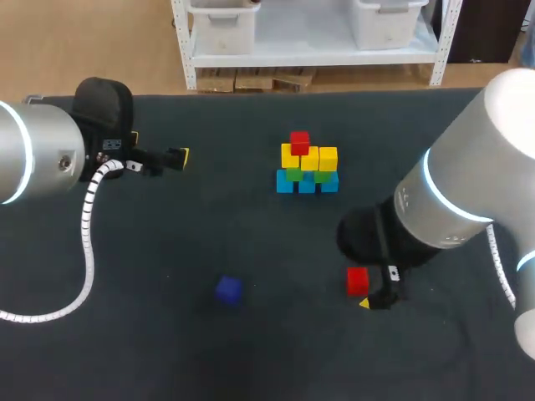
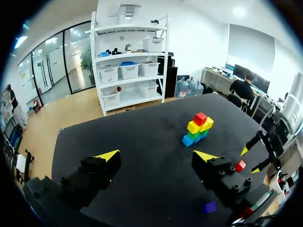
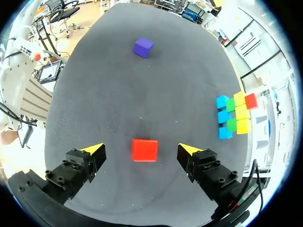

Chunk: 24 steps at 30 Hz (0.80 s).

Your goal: Place the blue cubes, place green cubes on the blue cubes, place the yellow cubes on the green cubes, then place the red cubes on the yellow cubes, and place purple cube on the red cubes.

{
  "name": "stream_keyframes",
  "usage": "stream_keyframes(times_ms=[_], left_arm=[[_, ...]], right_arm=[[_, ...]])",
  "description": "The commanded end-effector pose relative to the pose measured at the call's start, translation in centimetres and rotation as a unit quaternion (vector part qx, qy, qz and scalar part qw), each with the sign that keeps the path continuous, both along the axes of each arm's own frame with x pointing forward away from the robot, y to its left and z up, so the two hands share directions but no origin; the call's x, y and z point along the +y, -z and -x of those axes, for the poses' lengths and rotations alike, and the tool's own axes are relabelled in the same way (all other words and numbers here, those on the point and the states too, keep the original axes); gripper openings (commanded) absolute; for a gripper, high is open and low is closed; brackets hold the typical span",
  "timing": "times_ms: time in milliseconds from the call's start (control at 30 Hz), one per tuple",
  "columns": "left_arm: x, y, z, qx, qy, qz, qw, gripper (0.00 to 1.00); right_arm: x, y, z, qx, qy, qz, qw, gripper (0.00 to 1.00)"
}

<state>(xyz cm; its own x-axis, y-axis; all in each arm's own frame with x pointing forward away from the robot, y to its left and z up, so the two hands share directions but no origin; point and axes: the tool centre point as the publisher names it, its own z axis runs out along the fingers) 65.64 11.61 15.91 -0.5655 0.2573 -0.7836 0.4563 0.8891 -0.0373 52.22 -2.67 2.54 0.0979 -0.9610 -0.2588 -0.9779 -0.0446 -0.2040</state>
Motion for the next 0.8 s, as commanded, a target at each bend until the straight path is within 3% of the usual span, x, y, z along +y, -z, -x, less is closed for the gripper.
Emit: stream_keyframes(times_ms=[33,567,667,800], left_arm=[[0.2,0.0,-0.1,0.001,0.004,0.002,1.0,1.0],[0.2,0.0,-0.1,0.001,0.004,0.002,1.0,1.0],[0.2,0.0,-0.1,0.001,0.004,0.002,1.0,1.0],[0.2,0.0,-0.1,0.001,0.004,0.002,1.0,1.0]], right_arm=[[-0.3,0.6,0.2,-0.017,0.006,0.004,1.0,1.0],[0.7,2.4,-0.8,0.009,0.003,0.025,1.0,1.0],[0.6,2.5,-0.9,0.011,0.002,0.027,1.0,0.47],[0.3,2.6,-0.8,0.014,-0.001,0.034,0.999,0.16]])
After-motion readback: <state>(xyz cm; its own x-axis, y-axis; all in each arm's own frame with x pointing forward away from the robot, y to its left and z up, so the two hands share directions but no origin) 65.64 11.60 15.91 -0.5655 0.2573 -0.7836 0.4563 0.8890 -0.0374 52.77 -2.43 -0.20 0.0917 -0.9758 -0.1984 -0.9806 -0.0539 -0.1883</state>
